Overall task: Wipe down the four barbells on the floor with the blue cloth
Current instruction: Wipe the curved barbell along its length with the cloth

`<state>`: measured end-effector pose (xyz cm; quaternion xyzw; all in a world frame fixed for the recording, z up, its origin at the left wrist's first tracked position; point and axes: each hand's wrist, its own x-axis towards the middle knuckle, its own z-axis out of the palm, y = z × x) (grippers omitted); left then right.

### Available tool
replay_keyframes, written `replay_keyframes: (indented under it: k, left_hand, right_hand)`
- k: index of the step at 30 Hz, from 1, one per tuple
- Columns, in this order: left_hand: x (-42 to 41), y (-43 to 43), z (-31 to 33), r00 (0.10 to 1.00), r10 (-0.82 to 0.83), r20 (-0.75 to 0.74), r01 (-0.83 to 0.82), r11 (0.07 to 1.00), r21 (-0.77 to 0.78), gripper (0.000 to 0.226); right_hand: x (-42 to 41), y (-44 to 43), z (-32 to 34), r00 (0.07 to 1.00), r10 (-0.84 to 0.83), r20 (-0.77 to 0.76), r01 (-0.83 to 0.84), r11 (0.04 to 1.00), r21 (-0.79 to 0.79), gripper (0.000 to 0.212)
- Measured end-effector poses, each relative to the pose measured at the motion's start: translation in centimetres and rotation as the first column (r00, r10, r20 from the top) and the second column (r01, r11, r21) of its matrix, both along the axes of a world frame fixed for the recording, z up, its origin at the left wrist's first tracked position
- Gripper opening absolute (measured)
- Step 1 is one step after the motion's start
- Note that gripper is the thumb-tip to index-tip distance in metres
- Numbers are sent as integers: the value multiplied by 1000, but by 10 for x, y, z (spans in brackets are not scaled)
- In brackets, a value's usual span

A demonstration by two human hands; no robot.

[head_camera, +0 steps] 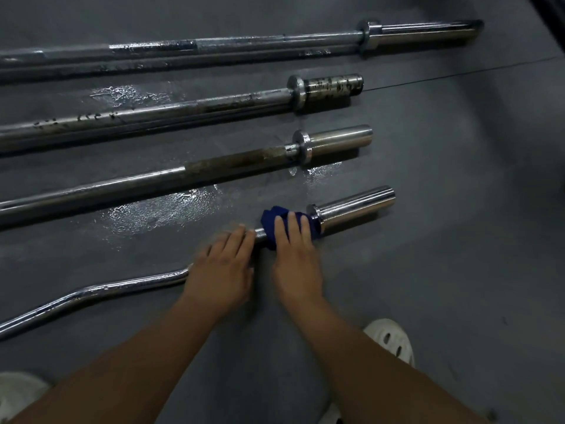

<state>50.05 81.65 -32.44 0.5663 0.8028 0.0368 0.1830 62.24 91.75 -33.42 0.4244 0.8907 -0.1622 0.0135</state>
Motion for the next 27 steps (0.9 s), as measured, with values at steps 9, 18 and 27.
replay_keyframes:
  k: [9,18,27]
  left_hand:
    - [0,7,-5,1000,-5,-7,5,1000,-16,72]
    - [0,4,-4,1000,11,-3,-11,1000,-21,75]
    - [0,3,-2,1000,1,-4,-2,1000,-30,77]
  right_hand:
    - [-15,-19,-6,996,47,-79,-48,999,-18,68]
    - [-5,-5,-4,990,84,-116,-87,996,-23,74]
    - [0,0,0,983,129,-133,-135,990,-36,73]
